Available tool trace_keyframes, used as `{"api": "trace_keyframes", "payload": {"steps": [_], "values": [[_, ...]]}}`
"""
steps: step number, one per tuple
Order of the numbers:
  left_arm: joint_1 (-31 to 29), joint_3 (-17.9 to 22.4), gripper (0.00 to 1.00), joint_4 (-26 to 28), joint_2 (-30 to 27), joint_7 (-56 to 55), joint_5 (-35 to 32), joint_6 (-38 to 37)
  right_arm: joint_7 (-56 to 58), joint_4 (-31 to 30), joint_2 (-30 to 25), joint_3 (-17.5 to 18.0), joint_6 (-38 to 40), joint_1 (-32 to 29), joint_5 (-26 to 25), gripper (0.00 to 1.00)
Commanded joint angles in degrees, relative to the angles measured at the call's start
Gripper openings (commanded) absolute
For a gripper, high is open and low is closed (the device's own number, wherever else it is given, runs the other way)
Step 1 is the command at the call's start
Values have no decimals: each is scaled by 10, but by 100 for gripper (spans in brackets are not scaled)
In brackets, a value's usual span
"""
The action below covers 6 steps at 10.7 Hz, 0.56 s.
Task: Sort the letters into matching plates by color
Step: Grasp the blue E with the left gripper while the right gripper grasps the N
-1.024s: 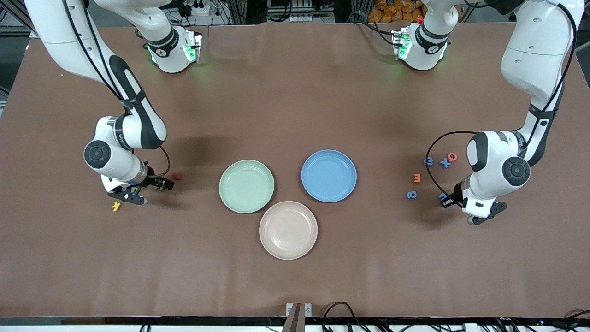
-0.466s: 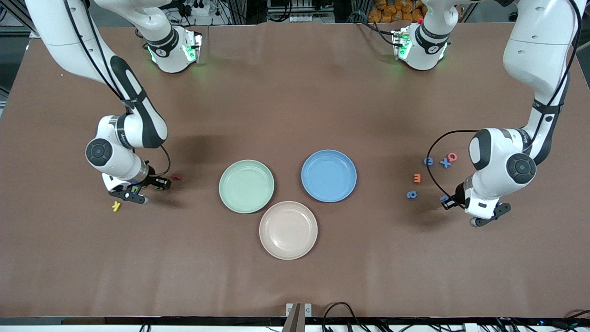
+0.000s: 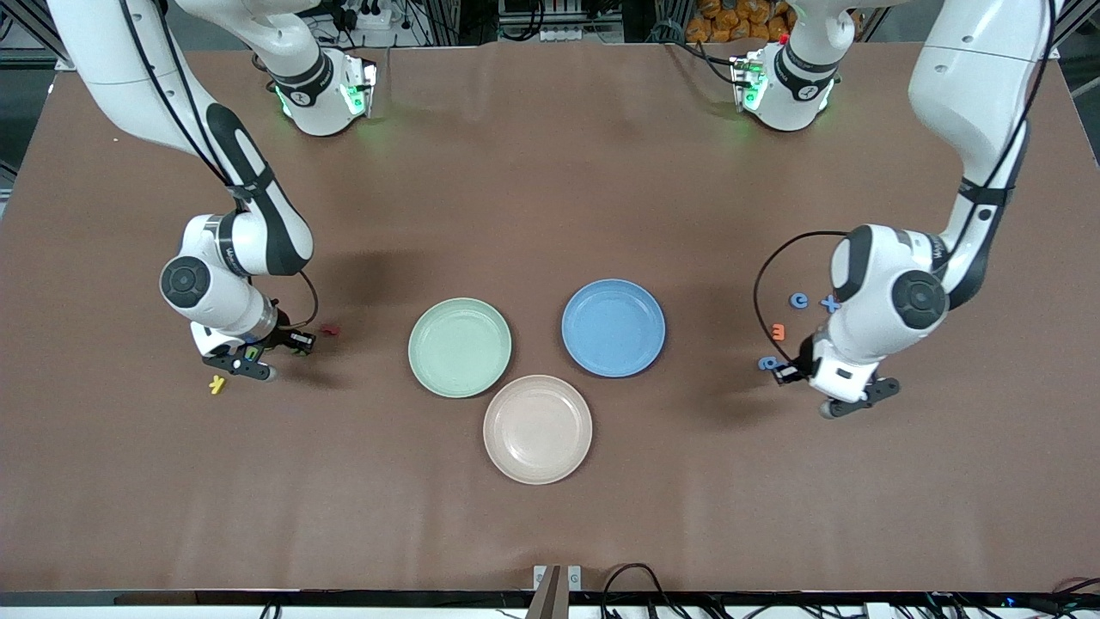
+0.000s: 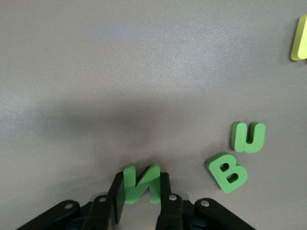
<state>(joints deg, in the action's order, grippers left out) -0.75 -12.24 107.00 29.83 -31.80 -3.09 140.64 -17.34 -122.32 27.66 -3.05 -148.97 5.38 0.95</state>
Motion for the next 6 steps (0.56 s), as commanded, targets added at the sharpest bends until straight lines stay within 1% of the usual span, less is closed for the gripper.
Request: {"api": "trace_keyframes", "payload": {"steps": [1,3,5,6], "values": [[74,-1,0,1,-12,-85,1,-11,-5,-6,1,4,-3,-9,-11,21],[124,0,0,-8,-9,-145,1,-11,-1,3,-16,4,20,-9,-11,19],[162,1,0,-8,-8,-172,1,-11,-5,62,-34,5,130,-6,-11,20],[182,3,0,-8,-6,-189,1,-11,-6,90,-37,5,169,-4,-10,20]]}}
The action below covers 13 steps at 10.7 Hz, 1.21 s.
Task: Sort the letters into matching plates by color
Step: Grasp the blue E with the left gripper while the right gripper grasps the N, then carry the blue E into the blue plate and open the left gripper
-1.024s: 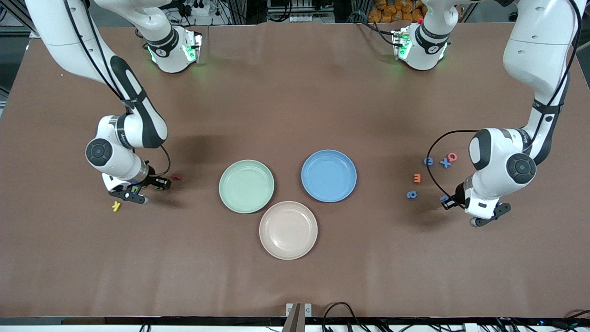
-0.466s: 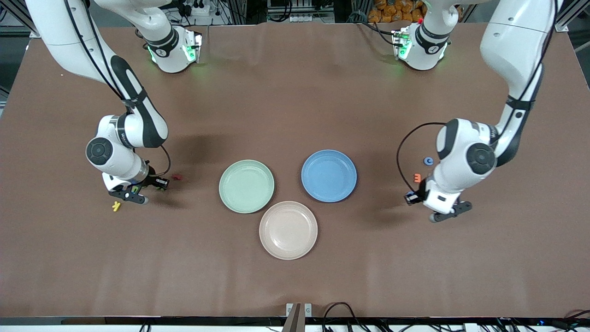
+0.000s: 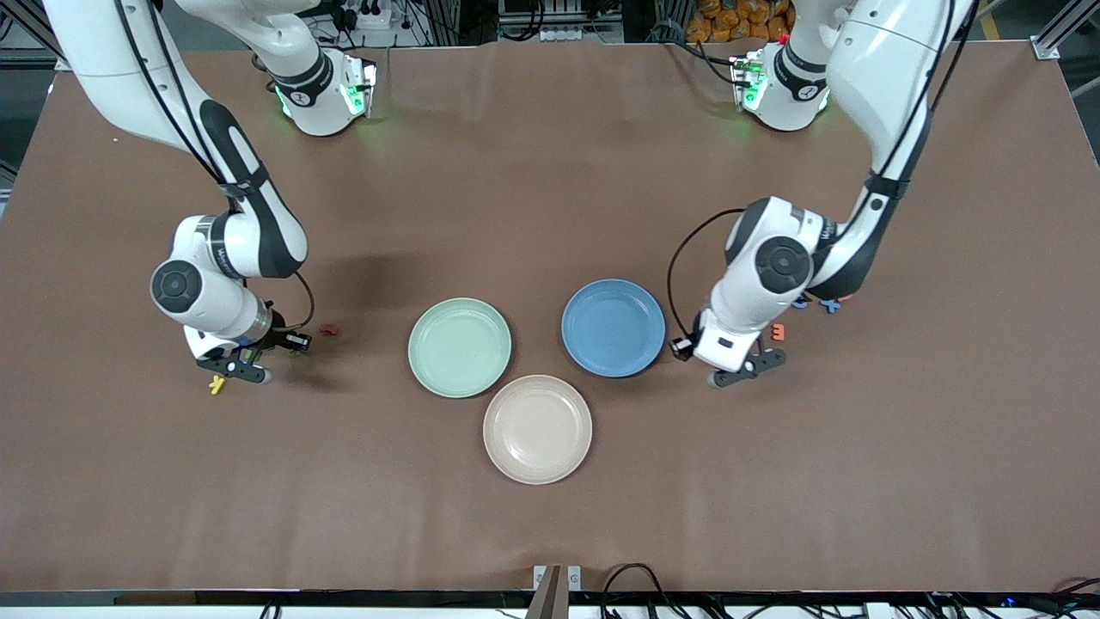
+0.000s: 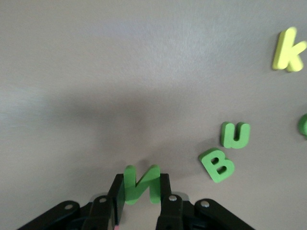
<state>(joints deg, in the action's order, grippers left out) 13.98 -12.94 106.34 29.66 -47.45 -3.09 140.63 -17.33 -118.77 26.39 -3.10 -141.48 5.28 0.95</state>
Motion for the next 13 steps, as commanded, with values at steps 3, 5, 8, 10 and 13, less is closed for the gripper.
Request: {"api": "trace_keyframes", "payload": {"steps": [3,5,8,10,13], "values": [[88,12,0,-15,15,-91,-29,-11,2,103,-18,27,104,10,-9,21],[103,12,0,-27,28,-129,-71,-11,-4,120,-17,53,105,21,-4,21],[99,12,100,-25,31,-115,-119,-11,-5,142,-16,80,106,49,-4,22],[98,12,100,-25,31,-102,-120,-11,-6,159,-9,80,106,83,-4,22],[59,11,100,-22,24,-40,-120,-11,-30,195,18,79,116,132,-4,22]]}}
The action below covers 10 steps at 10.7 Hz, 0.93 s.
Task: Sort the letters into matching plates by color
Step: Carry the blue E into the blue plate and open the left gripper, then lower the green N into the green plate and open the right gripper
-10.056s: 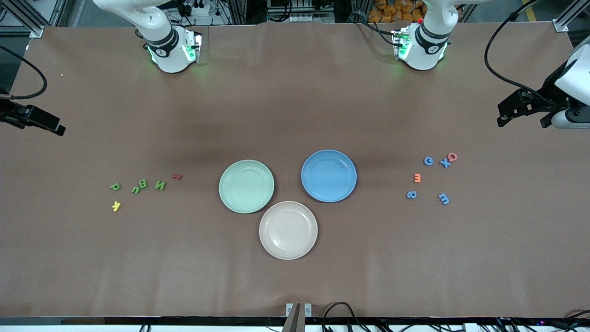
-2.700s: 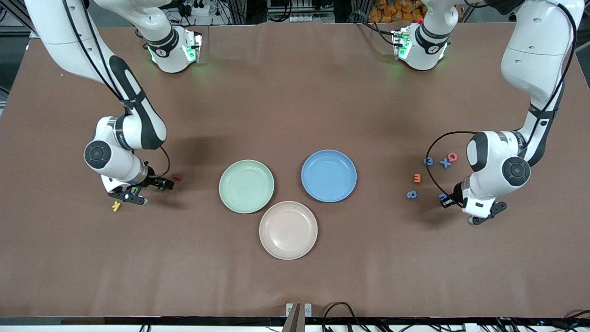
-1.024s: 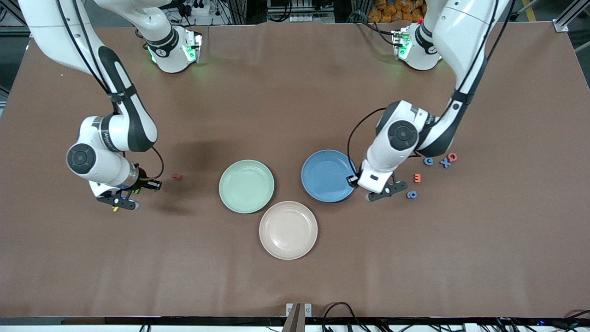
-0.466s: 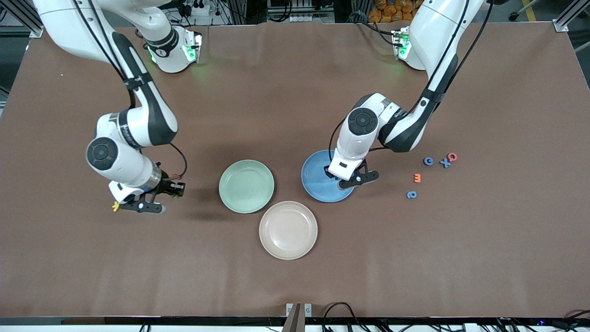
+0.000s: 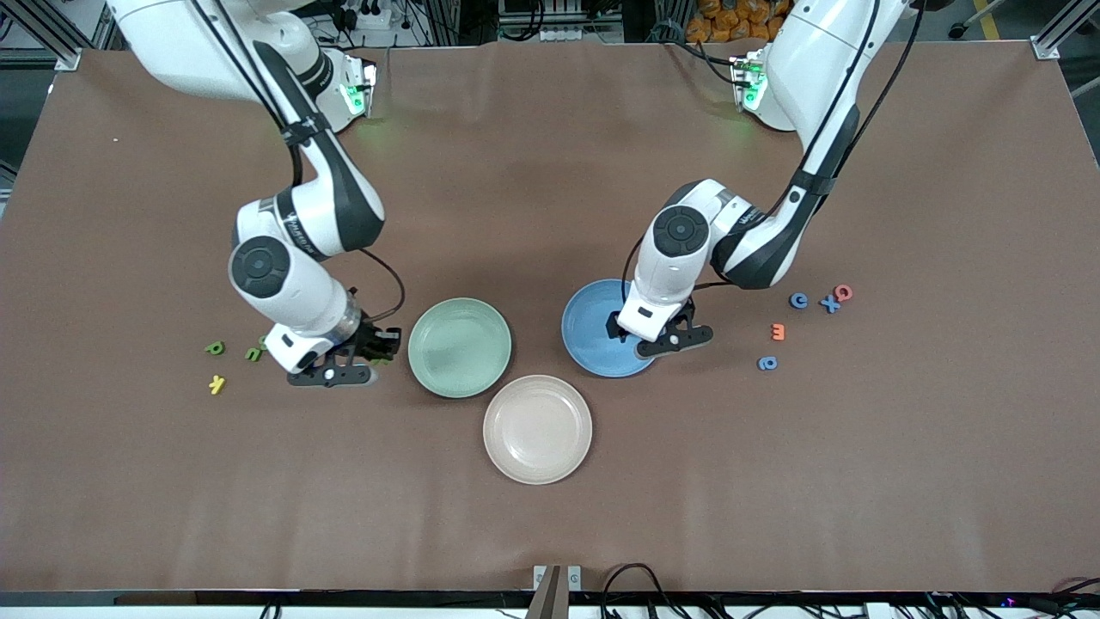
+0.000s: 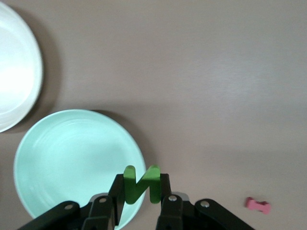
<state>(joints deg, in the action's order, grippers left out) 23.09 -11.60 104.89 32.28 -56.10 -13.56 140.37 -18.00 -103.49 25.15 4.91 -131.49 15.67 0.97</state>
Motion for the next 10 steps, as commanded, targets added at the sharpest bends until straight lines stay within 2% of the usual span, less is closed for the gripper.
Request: {"api": "trace_keyframes", "payload": {"steps": [1,3,5,6,7,8,10], "values": [[-43,-3,100,-6,-3,71,-16,-8,-30,57,43,-2,25,43,-4,22],[-87,-3,100,7,-6,108,-16,-9,-67,117,90,-4,55,80,-11,23],[-133,-4,100,17,-10,191,-16,-9,-82,124,103,-4,56,102,-14,24],[-146,-5,100,19,-10,213,-16,-9,-84,124,104,-4,58,107,-15,31],[-154,-4,100,22,-8,230,-16,-8,-85,123,104,-5,64,113,-21,99],[-172,-5,100,29,-9,257,-16,-5,-86,124,102,-5,73,117,-50,100],[-192,-5,100,38,-8,305,-16,-4,-95,125,99,-5,81,114,-59,100]]}}
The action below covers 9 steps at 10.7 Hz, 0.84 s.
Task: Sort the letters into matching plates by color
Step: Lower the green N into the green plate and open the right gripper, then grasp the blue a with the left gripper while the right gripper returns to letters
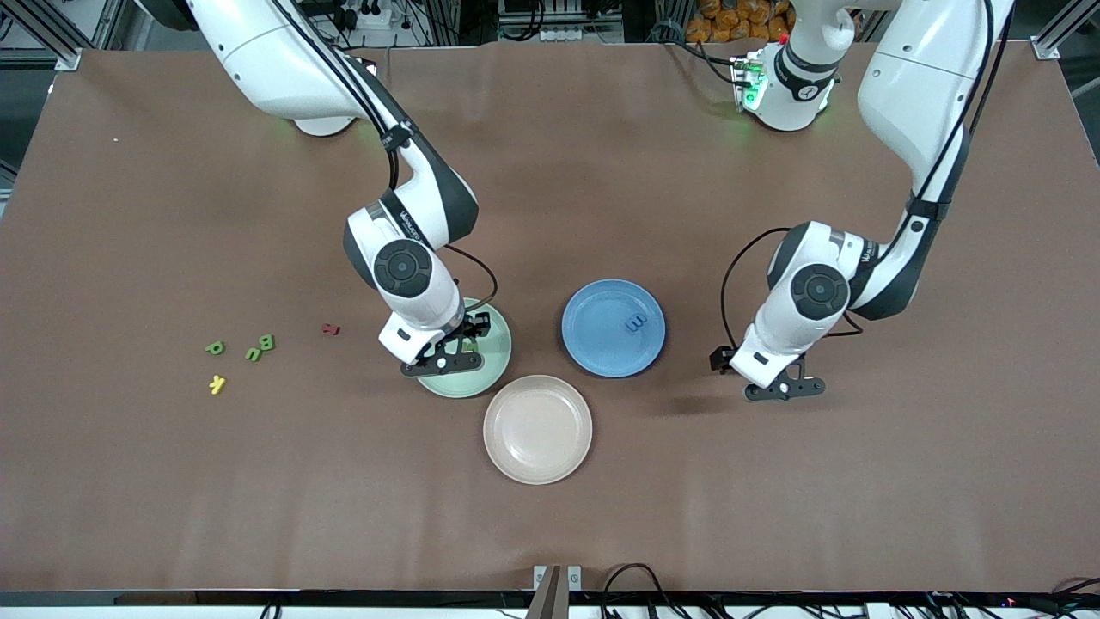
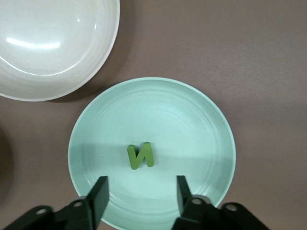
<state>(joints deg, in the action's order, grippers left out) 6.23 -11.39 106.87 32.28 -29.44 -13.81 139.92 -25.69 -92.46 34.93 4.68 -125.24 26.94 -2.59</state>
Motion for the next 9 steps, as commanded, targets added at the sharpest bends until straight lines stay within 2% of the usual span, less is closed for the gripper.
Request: {"api": "trace_keyframes", "payload": {"steps": [1,4,6,9], "values": [[-25,-7,100,23,-4,49,-14,3,-18,14,-1,-5,25,-1,-23,100],[-50,-7,100,42,5,58,-14,30,-14,12,-29,-56,91,-18,-22,100],[-64,-7,100,72,5,63,-14,77,-13,13,-41,-70,96,-39,-22,100],[-64,-7,100,73,13,58,-13,86,28,13,-60,-80,97,-90,-17,100]]}}
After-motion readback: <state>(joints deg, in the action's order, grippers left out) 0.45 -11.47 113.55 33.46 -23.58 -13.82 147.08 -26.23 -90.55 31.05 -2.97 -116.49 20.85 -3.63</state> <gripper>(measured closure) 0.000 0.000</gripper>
